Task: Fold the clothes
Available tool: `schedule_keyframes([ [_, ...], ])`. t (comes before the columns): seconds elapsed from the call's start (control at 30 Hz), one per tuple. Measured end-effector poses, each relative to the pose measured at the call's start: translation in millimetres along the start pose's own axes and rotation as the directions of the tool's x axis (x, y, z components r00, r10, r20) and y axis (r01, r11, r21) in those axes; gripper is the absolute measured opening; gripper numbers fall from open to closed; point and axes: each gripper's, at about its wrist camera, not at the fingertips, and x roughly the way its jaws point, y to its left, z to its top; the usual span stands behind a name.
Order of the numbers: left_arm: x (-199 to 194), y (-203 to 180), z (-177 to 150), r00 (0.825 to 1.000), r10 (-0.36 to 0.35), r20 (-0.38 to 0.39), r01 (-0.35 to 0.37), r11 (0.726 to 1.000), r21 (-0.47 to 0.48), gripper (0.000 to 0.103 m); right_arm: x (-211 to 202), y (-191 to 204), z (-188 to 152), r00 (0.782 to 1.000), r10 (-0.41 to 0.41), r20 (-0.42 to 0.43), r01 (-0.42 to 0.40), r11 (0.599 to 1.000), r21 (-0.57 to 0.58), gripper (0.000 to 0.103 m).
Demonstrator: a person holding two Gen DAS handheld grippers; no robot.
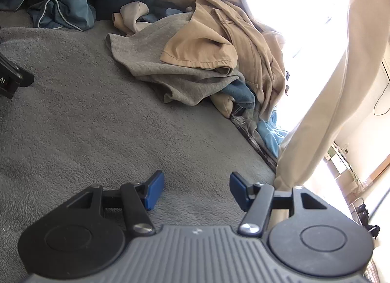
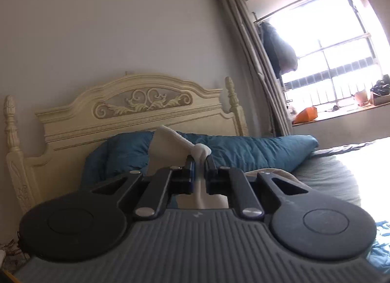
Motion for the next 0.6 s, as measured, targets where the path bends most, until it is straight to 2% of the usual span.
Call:
schedule_keyframes([
  [0.1,-2.1,0.4,-0.5,1.0,-0.004,0.005,0.004,1.0,-0.015,0.061,25.3,12.4,-6.2,0.995,0.074,-0.066,-0.076,0.997,-0.028,0.007],
  [0.2,-3.9,3.4,-0.5,1.0,-0.015,0.011,0.015,0.999,-0.047,0.061,50.9,33.7,-20.6,0.98,0.15,-0.133,-0.158,0.986,-0.052,0.007],
  [0.43,-6.0,5.6,0.0,1.0,-0.019,0.013,0.02,0.997,-0.069,0.061,117.2,73.5,-68.3,0.915,0.305,-0.264,-0.339,0.936,-0.092,0.007],
  [0.53,-5.7,5.9,0.2,1.0,-0.019,0.012,0.02,0.997,-0.07,0.061,147.7,78.0,-89.5,0.908,0.301,-0.292,-0.349,0.928,-0.127,0.007],
  [0.6,-5.1,5.3,-0.3,1.0,-0.016,0.013,0.017,0.998,-0.065,0.061,168.1,74.4,-104.1,0.915,0.259,-0.309,-0.317,0.935,-0.156,0.009],
])
